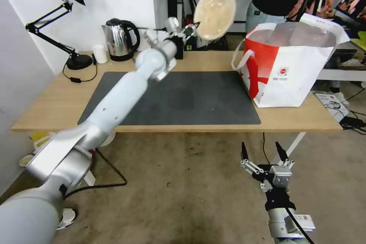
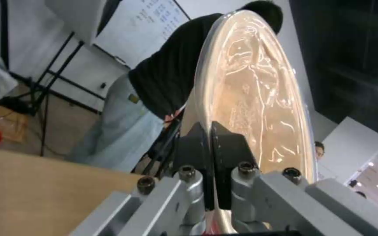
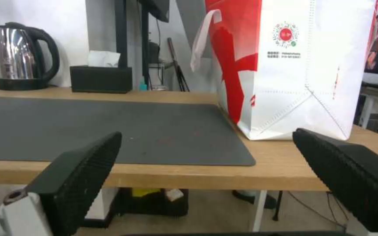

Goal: Pick up the trash from the table and place it into the takeout bag.

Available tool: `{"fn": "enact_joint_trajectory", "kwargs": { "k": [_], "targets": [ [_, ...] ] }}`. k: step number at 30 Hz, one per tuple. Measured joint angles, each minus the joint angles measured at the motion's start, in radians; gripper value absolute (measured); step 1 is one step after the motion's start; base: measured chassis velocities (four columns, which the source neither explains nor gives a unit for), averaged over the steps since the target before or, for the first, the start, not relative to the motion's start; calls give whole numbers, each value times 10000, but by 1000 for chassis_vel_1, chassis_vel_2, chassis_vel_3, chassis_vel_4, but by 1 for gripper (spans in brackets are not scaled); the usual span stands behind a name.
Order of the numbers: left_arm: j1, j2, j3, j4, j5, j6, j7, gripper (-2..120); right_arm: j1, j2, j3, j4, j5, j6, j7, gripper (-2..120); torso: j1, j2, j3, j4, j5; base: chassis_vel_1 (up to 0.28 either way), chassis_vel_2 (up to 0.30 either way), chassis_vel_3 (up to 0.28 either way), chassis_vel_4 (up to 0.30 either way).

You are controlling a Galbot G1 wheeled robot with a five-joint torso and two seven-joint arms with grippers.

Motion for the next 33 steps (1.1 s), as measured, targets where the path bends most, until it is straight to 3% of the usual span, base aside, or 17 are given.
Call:
{"fn": "enact_joint_trajectory", "kwargs": {
  "k": [6,15,21,25,33],
  "targets": [
    [-959,-679,401,1491,-179,-26,596,0,1,0,0,0,0,0,0,100,0,0,0,3,0,0,0,0,0],
    [-1886,-1503,1143,3089,-423,-11,893,0,0,0,0,0,0,0,0,100,0,0,0,4,-1,0,0,0,0],
    [-2251,-2041,1480,3698,-462,6,907,0,0,0,0,0,0,0,0,100,0,0,0,0,0,0,0,0,0],
    [-2616,-2422,2124,4193,-521,20,882,0,0,0,0,0,0,0,0,100,0,1,-1,-2,0,0,0,0,0],
    [-2666,-2427,2919,4029,-595,21,816,0,2,0,-1,0,0,0,0,100,-1,2,-1,4,-2,0,0,0,0]
  ]
}}
